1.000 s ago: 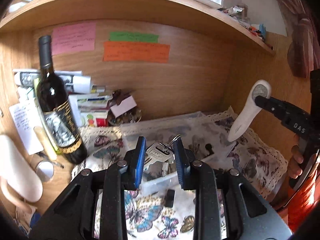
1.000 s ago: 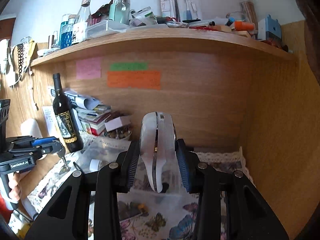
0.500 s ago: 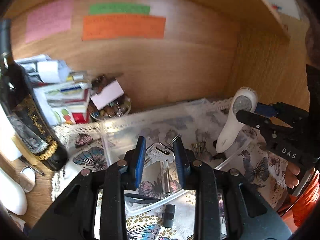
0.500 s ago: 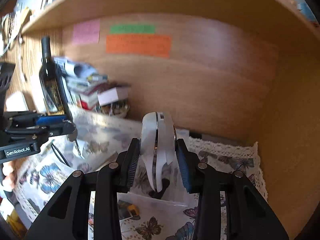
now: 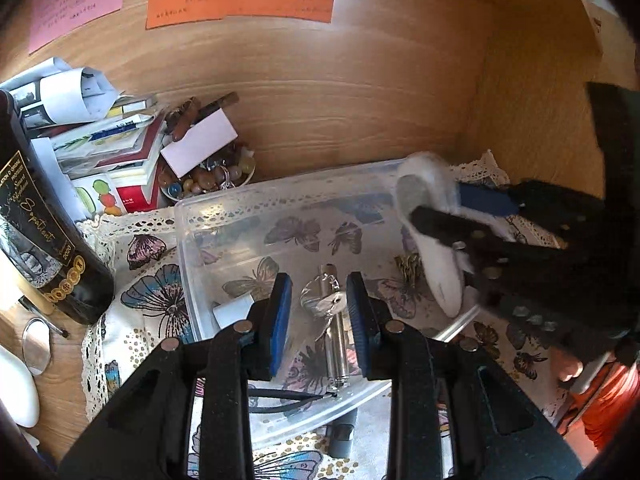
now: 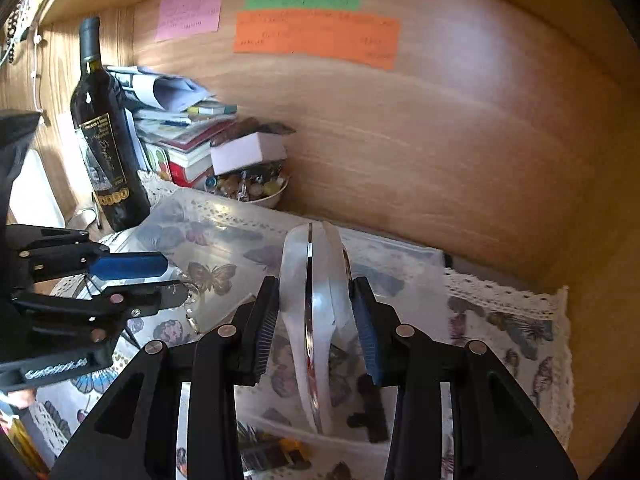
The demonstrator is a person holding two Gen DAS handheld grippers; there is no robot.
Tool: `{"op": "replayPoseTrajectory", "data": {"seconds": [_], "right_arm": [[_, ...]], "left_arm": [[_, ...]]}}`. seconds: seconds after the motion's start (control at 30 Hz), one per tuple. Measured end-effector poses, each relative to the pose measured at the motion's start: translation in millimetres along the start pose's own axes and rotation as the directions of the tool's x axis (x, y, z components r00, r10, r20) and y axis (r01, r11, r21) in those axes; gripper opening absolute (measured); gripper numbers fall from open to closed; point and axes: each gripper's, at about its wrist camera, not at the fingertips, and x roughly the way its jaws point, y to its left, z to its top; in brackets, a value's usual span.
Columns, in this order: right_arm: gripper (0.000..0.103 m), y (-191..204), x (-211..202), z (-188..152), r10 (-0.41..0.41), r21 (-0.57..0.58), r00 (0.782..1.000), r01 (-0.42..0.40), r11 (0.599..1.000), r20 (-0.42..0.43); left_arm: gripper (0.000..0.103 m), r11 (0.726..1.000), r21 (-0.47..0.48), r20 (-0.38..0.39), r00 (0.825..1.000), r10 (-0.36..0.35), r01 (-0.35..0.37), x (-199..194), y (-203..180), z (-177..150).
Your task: Organize rigid objects
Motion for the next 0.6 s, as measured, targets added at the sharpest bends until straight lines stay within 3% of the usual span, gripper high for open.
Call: {"op": "replayPoseTrajectory", "data": {"seconds": [0.27,0.43,0.6], "right_arm": [[0.035,-1,17,2,0.061,0.049,0.997,-0.058,0.997,-0.053],[0.046,-4,0,-2,0.061,0.068,0.998,-0.060,0.996,-0.015],[0.051,-7,-24,-6,0.043,0.071,0.999,-0.045,0.996,0.032]], "left_arm": [[0.032,1.000,-0.002,0.056,0.998,0.012,-0.011,-21,1,3],[0.034,1.000,-0.006,0.079,0.996,0.030,-0.029,-32,2,3],[0.047,0.998,-0.001,0.118,0.992,0.055,-0.056,-49,-2,1]]}}
